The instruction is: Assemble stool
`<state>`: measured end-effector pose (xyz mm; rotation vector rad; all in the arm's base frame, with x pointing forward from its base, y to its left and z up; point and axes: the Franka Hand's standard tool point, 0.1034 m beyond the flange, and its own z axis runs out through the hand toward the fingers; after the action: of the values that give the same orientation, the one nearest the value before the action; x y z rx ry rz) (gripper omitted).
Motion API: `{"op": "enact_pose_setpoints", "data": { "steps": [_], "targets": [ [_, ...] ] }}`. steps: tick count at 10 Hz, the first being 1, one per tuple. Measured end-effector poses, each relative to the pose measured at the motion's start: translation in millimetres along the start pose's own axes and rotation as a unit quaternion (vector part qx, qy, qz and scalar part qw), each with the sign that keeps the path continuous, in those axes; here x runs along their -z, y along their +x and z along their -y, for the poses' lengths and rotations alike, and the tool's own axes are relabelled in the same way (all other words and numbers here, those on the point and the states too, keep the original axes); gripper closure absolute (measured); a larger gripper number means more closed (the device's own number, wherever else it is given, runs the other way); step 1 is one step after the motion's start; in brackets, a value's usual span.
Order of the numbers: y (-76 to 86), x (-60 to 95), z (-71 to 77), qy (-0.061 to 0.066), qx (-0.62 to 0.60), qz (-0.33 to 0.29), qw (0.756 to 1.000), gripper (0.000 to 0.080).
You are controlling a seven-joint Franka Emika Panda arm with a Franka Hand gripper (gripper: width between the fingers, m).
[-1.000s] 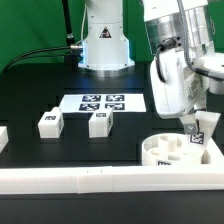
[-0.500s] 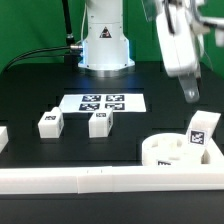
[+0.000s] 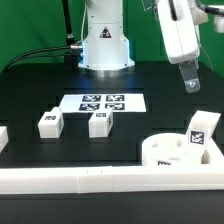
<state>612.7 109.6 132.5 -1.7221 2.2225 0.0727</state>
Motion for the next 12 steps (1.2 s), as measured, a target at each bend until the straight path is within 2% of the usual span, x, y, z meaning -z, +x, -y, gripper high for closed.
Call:
{"op": "enact_pose_setpoints", "data": {
  "steps": [1, 3, 4, 7, 8, 10, 12],
  "targets": [
    [21.8, 5.7, -4.0, -0.011, 0.113, -0.004, 0.993, 0.015],
    [62.9, 17.0, -9.4, -0.015, 0.203, -0.014, 0.979, 0.015],
    [76.1, 20.6, -14.1, -0.013, 0.221, -0.019, 0.975, 0.015],
    [74.3, 18.4, -16.5, -0.017, 0.236, -0.019, 0.971, 0.015],
    [75.6, 17.5, -17.7, -0.024, 0.265, -0.019, 0.964, 0.015],
    [84.0, 16.1, -18.2, -0.083, 0.445, -0.009, 0.892, 0.015],
    [85.0, 13.5, -16.8, -0.111, 0.559, 0.002, 0.822, 0.015]
  ]
}}
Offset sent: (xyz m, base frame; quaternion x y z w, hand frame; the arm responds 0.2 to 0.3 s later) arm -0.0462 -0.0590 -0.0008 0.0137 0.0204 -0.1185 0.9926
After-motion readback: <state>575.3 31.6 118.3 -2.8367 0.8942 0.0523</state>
